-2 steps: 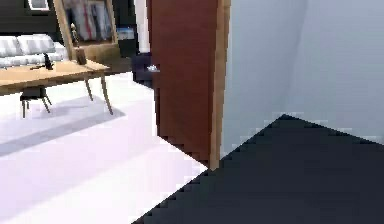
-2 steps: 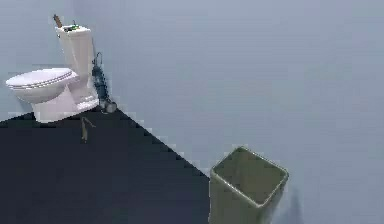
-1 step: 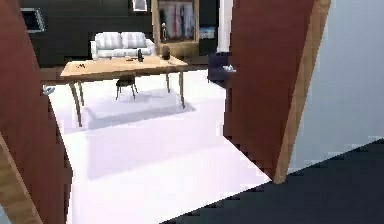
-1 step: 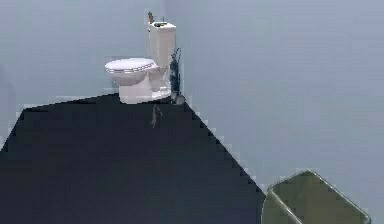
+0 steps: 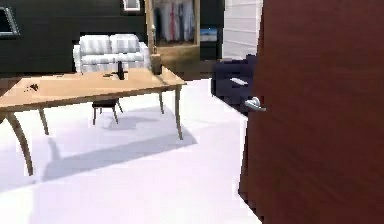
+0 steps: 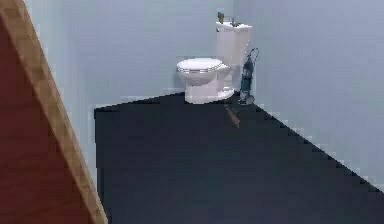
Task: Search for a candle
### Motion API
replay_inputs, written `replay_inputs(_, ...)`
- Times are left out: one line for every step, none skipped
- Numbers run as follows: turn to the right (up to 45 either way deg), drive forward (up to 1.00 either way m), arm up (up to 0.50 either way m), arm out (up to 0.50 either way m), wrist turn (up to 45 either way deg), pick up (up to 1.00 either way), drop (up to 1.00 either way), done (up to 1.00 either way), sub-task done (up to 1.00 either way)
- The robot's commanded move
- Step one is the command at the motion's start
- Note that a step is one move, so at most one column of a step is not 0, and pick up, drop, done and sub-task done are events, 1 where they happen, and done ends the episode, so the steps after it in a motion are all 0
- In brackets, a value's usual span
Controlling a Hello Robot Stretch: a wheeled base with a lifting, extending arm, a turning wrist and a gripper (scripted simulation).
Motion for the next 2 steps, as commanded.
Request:
replay_inputs(0.0,1.00,0.00,0.00,0.0,0.00,0.00,0.00,0.00)
replay_inputs(-9.0,0.00,0.00,0.00,0.0,0.00,0.00,0.00,0.00)
